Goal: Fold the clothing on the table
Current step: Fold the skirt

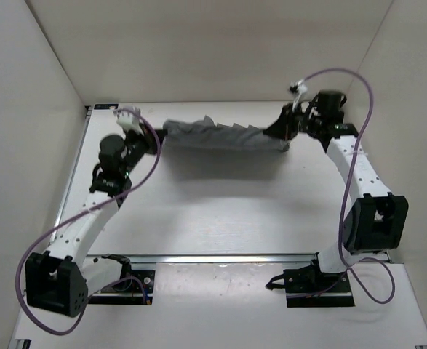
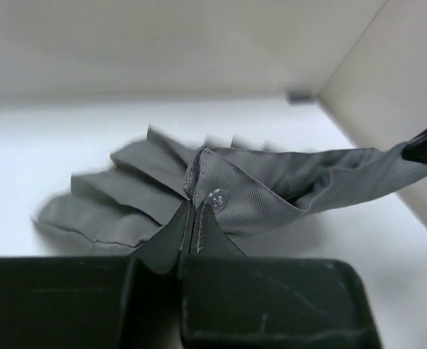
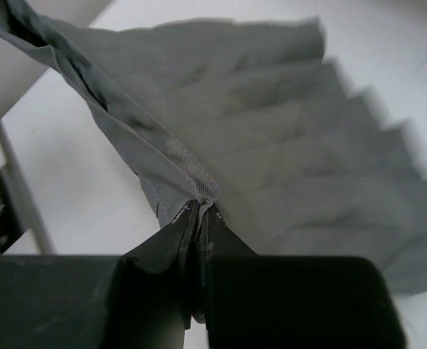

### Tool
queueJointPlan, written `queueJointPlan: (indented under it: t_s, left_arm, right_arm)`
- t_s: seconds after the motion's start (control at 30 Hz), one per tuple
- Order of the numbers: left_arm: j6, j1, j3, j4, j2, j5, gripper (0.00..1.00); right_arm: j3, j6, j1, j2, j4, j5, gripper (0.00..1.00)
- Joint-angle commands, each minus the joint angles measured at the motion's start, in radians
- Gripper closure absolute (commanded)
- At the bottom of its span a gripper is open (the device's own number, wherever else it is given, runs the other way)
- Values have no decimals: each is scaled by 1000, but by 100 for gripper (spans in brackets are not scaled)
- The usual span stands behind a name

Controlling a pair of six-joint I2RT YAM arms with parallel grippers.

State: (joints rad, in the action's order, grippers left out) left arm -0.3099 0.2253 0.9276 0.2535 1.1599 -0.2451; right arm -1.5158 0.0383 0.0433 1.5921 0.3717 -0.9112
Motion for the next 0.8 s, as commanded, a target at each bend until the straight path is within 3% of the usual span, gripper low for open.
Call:
queueJointPlan:
  t_s: [0.0,0.13,0.2,0.33,0.43,0.53,0.67,0.77]
  left_arm:
    - [-55,34,-252,35,-142,65,100]
    - [-156,48,-475,-19,-371,194,100]
    - [-199,57,-533,-84,-484,275,100]
    - [-244,55,-552,-279,-606,264,100]
    - [-233,69,-546,-367,-611,250,100]
    - [-218,83,-550,-404,-588,227,100]
    - [-224,88,-584,-320,-530,210,100]
    - [-212,98,-552,-267,-433,204,100]
  right_arm:
    - [241,26,15,-128,-71,30,100]
    - [483,9,72,-262,-56,118,100]
    - [609,-32,89,-329,-63,106,100]
    - [729,-133,145,-417,-47,133,100]
    - [802,-159,173,-492,-10,206,100]
    - [905,-216,109,-589,-17,201,100]
    - [953,-222,-9,-627,-62,137,100]
    - [895,-187,-11,-565,-47,161,100]
